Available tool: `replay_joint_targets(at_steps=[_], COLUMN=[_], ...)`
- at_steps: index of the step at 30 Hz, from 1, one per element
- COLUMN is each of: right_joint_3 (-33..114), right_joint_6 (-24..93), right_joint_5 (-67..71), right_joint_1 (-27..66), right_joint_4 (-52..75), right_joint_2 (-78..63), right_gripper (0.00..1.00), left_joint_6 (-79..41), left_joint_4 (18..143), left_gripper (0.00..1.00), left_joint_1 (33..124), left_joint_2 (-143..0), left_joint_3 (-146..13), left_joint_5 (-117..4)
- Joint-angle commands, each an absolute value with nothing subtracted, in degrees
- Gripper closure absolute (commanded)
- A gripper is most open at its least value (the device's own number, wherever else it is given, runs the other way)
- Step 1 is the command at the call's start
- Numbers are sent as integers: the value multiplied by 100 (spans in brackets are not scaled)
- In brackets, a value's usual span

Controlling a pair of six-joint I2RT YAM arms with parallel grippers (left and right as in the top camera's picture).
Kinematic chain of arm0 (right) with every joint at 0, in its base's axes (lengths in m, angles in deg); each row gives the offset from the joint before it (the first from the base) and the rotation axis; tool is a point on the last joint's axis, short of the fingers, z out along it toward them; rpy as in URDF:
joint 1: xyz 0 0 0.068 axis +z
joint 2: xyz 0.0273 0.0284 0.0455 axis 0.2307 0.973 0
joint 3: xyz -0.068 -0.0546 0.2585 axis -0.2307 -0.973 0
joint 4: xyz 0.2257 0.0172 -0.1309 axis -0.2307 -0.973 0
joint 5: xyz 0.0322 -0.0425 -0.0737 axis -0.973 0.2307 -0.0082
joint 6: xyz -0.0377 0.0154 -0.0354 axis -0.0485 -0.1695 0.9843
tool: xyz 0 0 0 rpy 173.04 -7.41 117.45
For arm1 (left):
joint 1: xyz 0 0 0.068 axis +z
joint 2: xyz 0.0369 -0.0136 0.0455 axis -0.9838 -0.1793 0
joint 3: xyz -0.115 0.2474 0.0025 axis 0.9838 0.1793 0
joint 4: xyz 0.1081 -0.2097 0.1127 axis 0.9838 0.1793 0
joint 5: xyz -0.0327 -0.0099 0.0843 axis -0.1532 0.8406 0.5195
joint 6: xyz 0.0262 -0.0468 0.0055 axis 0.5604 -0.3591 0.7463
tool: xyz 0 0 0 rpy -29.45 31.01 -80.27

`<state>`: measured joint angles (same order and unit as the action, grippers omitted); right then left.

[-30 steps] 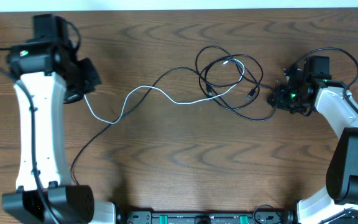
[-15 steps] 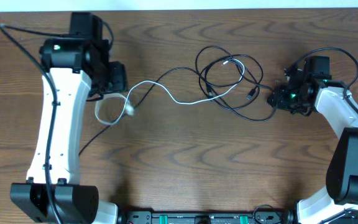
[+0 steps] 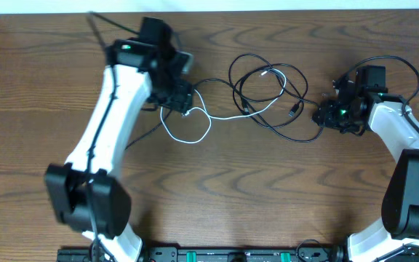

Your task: Untangle cables

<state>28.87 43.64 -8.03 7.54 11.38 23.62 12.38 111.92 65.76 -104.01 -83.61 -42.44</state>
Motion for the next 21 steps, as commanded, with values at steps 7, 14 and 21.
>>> replay_joint_targets(at_steps=[7,14,21], right_joint_3=[2972,2972,2972], right_joint_6=[4359,4361,4359], right_joint_5=[-775,-773,-687], right_joint_1=[732,738,738], right_joint_4=[1103,1088,1083], right_joint_2=[2215,2215,2215], right_gripper=[55,54,53], left_joint_6=[1922,2058,2165], left_joint_4=[10475,10375,10145], left_gripper=[31,31,31], left_joint_1=[5743,5671,5621], left_joint_2=[-11300,-11597,-11848], left_joint_3=[-8317,-8311,-8311], left_joint_5=[-4497,-4502,-4580])
